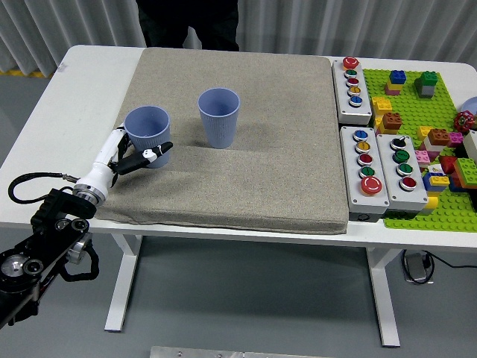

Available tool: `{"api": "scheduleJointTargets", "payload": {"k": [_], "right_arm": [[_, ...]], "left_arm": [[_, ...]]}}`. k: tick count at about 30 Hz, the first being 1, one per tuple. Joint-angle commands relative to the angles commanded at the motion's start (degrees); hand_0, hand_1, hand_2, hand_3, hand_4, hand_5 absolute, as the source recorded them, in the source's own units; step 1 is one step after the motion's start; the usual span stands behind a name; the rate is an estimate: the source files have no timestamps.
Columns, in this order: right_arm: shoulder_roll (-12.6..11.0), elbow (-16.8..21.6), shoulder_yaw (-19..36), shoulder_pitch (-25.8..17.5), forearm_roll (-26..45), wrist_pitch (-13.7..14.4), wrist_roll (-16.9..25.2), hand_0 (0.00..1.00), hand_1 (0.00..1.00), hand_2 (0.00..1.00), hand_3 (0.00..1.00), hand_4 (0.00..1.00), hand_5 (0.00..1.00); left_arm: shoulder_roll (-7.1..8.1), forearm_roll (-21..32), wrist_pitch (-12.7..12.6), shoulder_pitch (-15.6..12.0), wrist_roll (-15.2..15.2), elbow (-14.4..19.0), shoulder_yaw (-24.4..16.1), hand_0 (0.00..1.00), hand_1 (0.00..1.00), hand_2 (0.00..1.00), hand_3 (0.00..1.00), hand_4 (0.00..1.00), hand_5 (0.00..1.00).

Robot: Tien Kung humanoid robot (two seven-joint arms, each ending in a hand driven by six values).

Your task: Pick cup pour cup place

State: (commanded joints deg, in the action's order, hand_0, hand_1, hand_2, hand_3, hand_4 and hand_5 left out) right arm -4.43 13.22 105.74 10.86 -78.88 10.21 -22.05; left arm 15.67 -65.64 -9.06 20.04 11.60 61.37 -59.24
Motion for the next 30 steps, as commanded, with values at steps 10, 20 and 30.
{"api": "scheduleJointTargets", "payload": {"k": [10,20,30], "right_arm": [[-0.03,0.00,-0.12,0.22,0.15,0.06,0.00,0.693,0.660,0.612,0.621,0.012,0.464],[-0.03,0.00,0.00,0.11,-0.12,0.02,-0.04,0.693,0.661,0.612,0.620,0.012,0.462],[0.01,0.02,0.05,0.06,-0.38,-0.01,-0.15,0.693,0.661,0.612,0.620,0.012,0.462]], "left_arm": [[-0.40,0.98,-2.46,0.34,0.40,-0.30,0.55,0.784,0.786,0.967,0.991,0.964,0.398],[-0.65,0.44,-2.57,-0.10,0.13,-0.04,1.11,0.655,0.684,0.821,0.807,0.889,0.290],[-1.03,1.71,-5.20,-0.19,0.98,-0.60,1.49,0.573,0.607,0.718,0.729,0.850,0.251]]}}
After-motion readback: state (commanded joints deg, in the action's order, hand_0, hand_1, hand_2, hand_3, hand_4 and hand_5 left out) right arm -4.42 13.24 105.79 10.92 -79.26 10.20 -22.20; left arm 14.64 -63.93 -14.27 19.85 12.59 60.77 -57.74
